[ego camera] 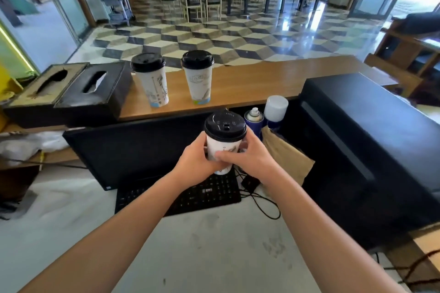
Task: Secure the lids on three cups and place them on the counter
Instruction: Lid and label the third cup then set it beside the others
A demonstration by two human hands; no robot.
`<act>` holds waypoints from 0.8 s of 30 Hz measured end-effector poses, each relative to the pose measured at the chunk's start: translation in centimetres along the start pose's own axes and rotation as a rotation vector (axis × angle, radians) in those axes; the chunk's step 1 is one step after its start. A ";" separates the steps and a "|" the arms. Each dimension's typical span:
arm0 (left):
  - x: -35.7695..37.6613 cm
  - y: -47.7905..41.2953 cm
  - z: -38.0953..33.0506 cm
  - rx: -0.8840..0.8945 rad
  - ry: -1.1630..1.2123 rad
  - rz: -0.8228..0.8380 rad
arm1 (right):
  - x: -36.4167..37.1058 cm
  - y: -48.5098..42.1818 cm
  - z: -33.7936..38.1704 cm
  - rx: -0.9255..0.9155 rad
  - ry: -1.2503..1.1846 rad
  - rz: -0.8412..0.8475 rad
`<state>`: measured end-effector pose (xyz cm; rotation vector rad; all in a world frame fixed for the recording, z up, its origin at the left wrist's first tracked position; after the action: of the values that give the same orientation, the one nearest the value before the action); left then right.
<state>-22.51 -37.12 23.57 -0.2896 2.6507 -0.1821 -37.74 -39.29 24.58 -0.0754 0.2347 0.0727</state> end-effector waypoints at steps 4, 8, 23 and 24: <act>0.1 -4.0 -2.5 0.033 -0.010 -0.056 | -1.2 -4.5 1.9 -0.039 0.002 -0.032; 0.4 -8.0 -4.7 0.044 0.022 -0.105 | -2.3 -8.6 3.8 -0.070 -0.068 -0.064; 4.8 -18.3 -3.7 -0.005 0.050 -0.191 | -3.8 -18.9 2.5 -0.075 -0.051 -0.150; 5.1 -18.7 -3.4 -0.008 0.049 -0.192 | -3.8 -19.2 2.2 -0.074 -0.047 -0.152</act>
<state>-25.29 -56.12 27.69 -0.5495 2.6708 -0.2424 -39.39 -58.44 28.90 -0.1650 0.1784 -0.0676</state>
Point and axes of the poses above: each hand's wrist, its own y-axis away from the middle knuckle, its own x-axis out of the palm, z = x × y, the point moved 6 cm from there along -y, towards the middle knuckle, and after that the axes turned 14 degrees about -z, right-handed, at the moved point
